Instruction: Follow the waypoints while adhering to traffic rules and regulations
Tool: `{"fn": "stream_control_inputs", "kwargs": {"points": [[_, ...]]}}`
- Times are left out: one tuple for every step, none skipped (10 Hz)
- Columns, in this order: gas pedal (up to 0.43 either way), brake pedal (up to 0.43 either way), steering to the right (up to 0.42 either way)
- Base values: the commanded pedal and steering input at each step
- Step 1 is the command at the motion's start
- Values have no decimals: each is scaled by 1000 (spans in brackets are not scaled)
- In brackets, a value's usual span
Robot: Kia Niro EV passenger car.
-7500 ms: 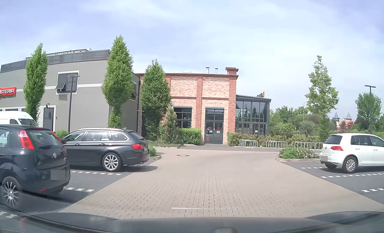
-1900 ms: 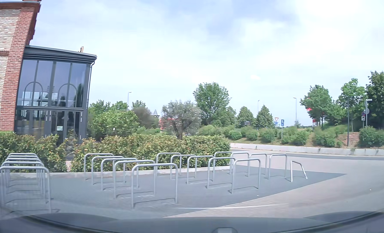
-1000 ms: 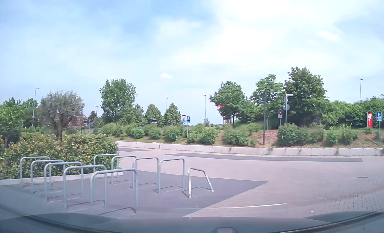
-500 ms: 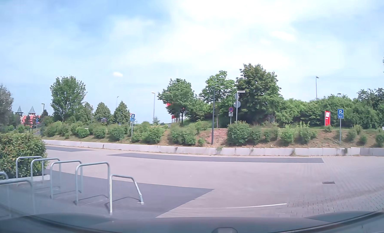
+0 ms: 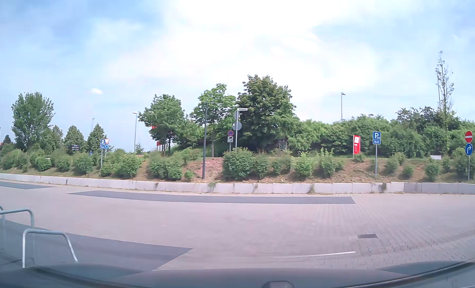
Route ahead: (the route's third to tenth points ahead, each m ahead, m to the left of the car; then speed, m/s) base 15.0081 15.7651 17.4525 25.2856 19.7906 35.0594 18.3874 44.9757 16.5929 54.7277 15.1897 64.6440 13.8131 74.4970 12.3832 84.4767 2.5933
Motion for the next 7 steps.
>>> {"fn": "stream_control_inputs", "kwargs": {"points": [[0,0,405],[0,0,375],[0,0,331],[0,0,287],[0,0,227],[0,0,156],[0,0,85]]}}
